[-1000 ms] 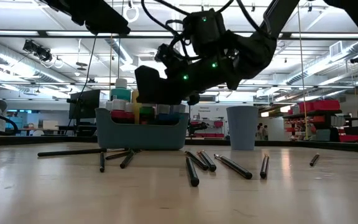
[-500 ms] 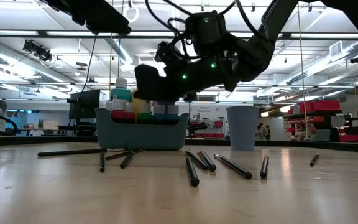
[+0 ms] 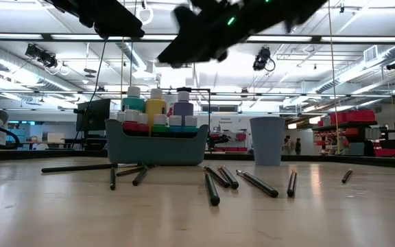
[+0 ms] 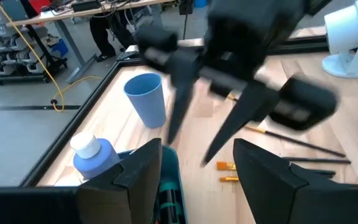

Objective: Pick & Place Paint Supplies
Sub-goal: Put the small blue paint bottle into the blue bin

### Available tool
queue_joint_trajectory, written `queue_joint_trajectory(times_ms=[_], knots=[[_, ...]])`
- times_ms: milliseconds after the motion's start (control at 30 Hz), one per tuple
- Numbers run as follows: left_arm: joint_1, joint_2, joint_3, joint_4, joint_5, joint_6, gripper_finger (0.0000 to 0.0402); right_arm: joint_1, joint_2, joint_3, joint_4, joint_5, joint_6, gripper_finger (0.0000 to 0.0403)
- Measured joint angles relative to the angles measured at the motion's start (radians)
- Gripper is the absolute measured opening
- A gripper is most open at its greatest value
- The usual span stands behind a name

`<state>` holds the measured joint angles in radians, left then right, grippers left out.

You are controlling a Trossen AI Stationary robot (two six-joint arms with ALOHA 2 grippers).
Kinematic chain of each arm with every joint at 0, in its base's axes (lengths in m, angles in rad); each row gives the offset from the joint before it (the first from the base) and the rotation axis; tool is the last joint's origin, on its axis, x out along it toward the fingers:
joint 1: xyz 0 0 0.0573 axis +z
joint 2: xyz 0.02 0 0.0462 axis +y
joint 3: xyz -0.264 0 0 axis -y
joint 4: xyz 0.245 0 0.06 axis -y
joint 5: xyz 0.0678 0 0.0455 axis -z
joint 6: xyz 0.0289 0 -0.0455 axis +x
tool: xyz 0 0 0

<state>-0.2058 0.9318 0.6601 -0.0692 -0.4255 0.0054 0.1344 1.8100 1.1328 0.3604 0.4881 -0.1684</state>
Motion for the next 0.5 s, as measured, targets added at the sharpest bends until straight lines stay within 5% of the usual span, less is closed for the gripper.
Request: queue_joint_trajectory(times_ms=[233, 500], knots=[[0.000, 0.000, 0.000, 0.000, 0.000, -0.008, 0.0210, 0.078, -0.219, -0.016, -0.336, -0.058, 0.171, 0.0134], [0.000, 0.000, 0.000, 0.004, 0.000, -0.009, 0.0210, 0.176, -0.398, -0.239, -0.216, -0.403, 0.183, 0.0126]])
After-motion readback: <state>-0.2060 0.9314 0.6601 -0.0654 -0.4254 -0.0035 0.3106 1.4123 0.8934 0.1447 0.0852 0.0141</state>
